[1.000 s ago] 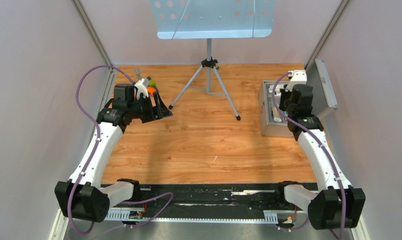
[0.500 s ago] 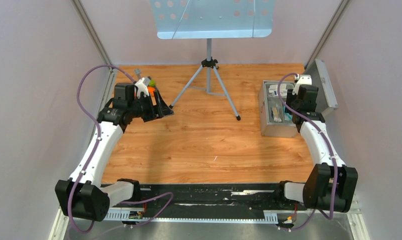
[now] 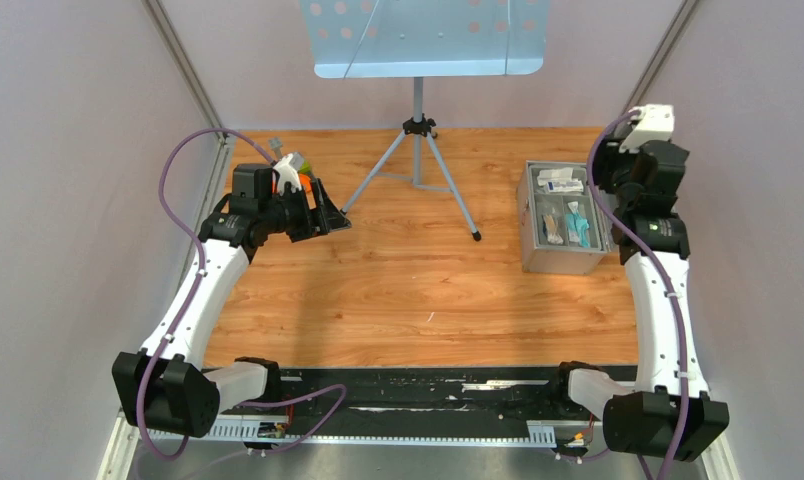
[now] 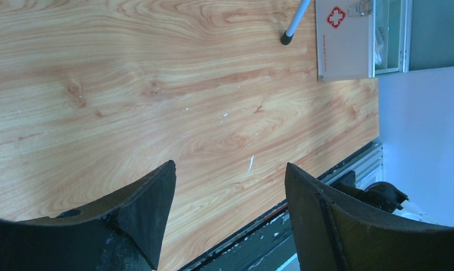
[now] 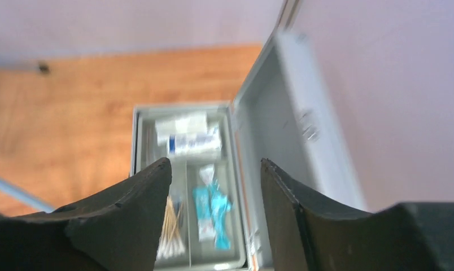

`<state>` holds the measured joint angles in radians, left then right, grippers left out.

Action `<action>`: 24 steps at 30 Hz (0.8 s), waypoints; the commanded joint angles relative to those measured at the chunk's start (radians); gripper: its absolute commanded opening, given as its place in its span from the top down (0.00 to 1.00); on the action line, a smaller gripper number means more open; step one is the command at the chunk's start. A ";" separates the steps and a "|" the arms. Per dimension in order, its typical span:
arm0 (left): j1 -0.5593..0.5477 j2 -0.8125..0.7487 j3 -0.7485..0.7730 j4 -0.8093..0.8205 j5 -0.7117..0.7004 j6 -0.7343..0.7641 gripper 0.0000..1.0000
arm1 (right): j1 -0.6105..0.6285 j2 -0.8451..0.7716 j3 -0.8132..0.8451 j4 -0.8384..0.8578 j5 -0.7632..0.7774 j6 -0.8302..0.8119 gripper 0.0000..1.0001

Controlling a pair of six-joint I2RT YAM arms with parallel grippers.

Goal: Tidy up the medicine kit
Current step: Place the medical item at the medicine box, then close the lid of the medicine box.

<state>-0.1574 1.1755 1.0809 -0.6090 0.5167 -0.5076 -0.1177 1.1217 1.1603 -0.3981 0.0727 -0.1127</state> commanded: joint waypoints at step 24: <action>-0.005 -0.007 0.008 0.019 -0.005 0.028 0.21 | -0.439 0.211 0.207 -0.102 -0.517 0.187 0.19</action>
<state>-0.1574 1.1755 1.0809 -0.6090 0.5144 -0.4992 -0.5533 1.3430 1.3666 -0.5213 -0.2764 0.0284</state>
